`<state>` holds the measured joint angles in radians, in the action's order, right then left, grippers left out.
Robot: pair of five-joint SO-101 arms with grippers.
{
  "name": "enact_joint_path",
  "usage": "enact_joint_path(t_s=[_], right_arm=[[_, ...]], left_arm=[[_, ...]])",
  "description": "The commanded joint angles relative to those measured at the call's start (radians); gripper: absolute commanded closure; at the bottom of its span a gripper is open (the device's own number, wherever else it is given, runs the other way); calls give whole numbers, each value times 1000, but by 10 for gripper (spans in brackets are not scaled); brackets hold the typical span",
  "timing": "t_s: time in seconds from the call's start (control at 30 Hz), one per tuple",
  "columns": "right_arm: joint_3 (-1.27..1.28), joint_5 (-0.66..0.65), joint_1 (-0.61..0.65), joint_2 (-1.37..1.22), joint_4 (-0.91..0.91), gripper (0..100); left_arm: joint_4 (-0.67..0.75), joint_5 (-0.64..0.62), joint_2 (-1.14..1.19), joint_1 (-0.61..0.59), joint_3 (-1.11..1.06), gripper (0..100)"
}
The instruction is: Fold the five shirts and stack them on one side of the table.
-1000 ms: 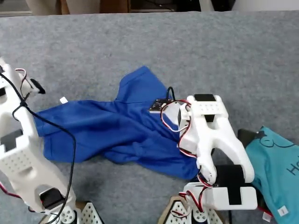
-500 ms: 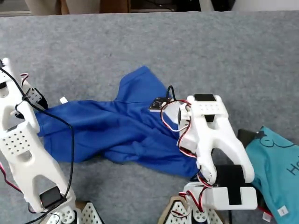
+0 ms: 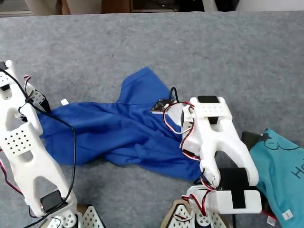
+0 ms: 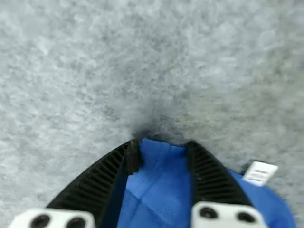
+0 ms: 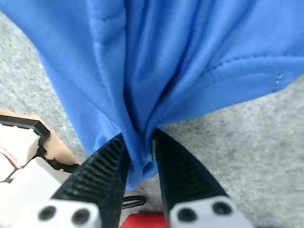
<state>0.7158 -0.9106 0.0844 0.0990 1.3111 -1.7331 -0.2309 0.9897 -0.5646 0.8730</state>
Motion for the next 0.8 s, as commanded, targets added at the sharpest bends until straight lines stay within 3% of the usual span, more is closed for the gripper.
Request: enact_joint_path(t_s=[0.0, 0.1, 0.3, 0.43, 0.63, 0.77], right_arm=[[-56, -12, -25, 47, -2, 994], [-113, -9, -62, 47, 5, 991], [-340, -14, -143, 47, 129, 845], [-535, -8, -145, 39, 229, 824], [-799, 60, -5, 21, 325, 823], [-960, 138, 124, -139, 276, 822]], left_arm=[[5, -11, 4, -6, 28, 977], [5, -5, 5, -8, 61, 985], [-3, -3, -2, -2, 157, 982], [-20, -3, -2, -2, 224, 982], [-26, 84, -2, 3, 256, 982], [-26, 144, -2, 9, 256, 982]])
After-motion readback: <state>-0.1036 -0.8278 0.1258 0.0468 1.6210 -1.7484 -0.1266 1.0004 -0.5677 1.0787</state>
